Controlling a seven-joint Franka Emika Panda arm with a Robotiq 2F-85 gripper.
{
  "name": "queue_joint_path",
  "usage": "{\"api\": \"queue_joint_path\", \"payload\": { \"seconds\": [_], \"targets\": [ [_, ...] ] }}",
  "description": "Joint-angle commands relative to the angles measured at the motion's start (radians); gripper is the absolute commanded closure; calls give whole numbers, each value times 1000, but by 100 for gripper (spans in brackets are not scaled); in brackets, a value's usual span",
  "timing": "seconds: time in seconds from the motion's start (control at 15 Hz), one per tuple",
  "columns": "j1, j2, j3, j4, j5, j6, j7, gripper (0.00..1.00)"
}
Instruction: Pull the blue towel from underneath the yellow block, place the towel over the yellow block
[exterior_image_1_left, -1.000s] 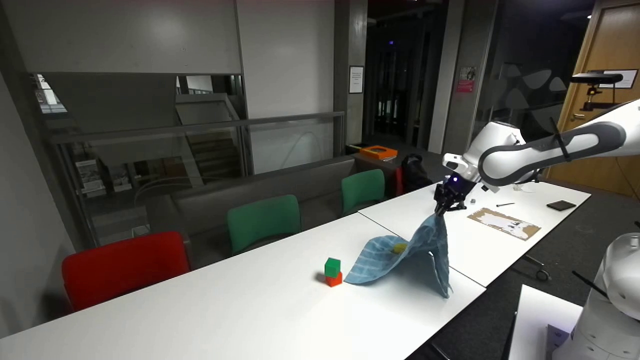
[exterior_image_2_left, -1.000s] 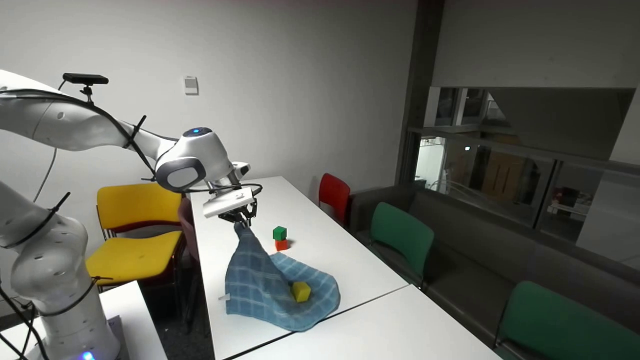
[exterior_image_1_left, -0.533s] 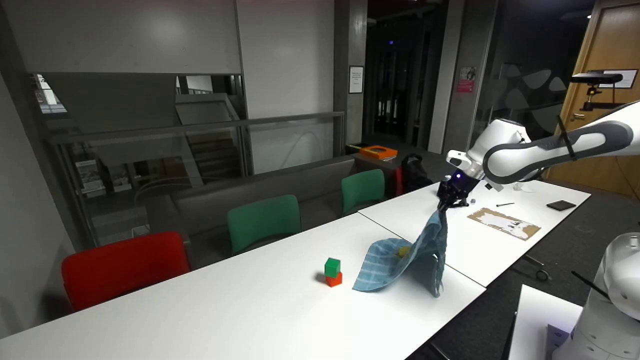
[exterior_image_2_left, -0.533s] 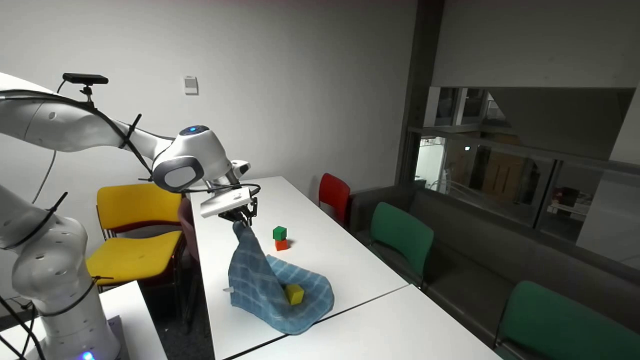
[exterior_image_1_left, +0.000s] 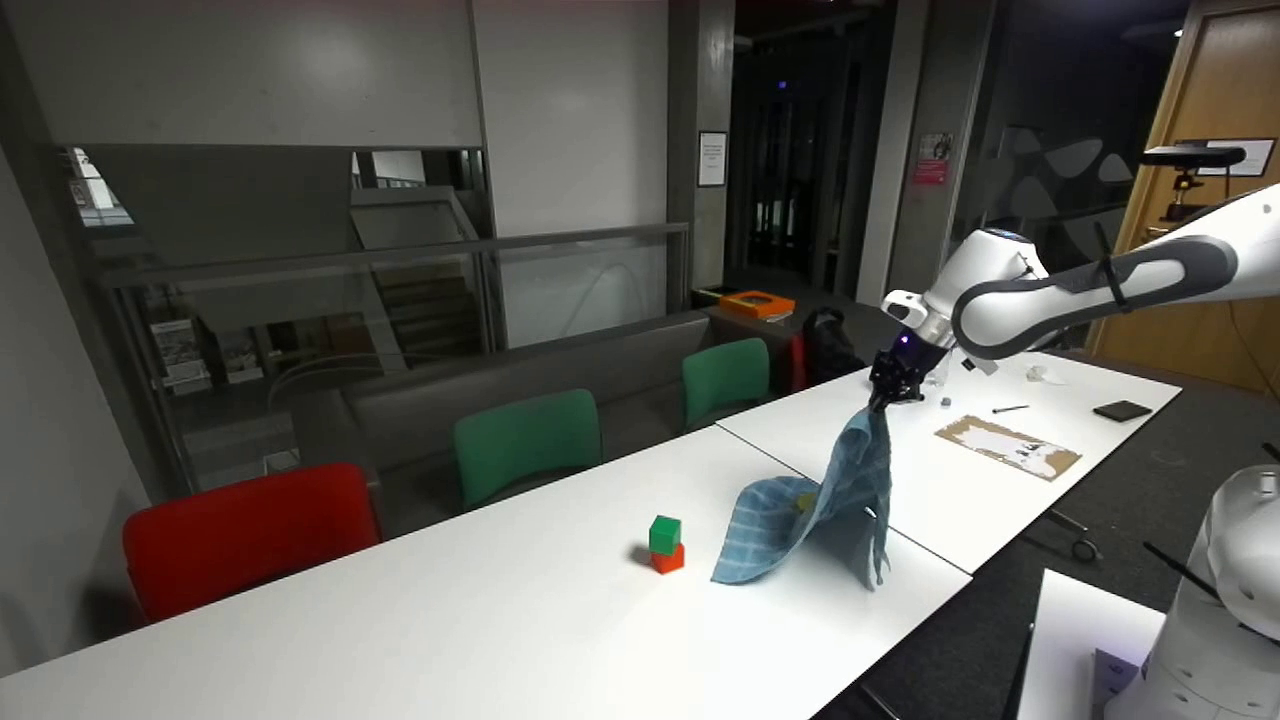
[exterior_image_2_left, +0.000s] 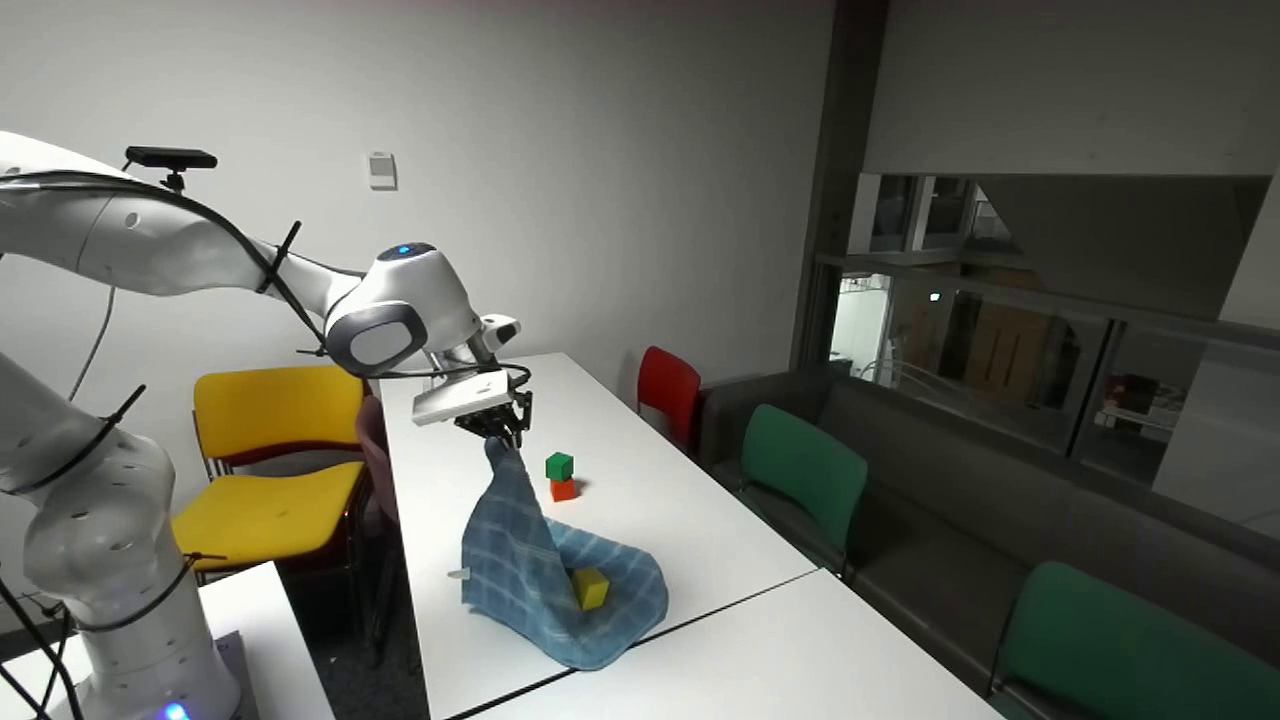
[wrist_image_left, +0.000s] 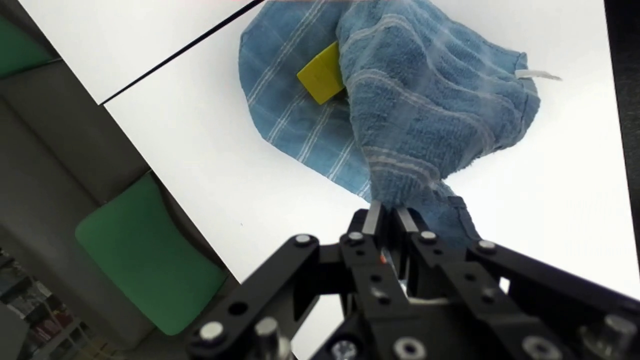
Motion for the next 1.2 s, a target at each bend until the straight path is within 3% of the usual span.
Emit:
{"api": "queue_joint_path", "payload": {
  "seconds": [0.0, 0.47, 1.13],
  "targets": [
    [18, 90, -24, 127, -11, -69, 71, 98],
    [15, 92, -6, 218, -28, -184, 132, 98],
    [21, 26, 30, 260, -82, -244, 233, 98]
  ]
}}
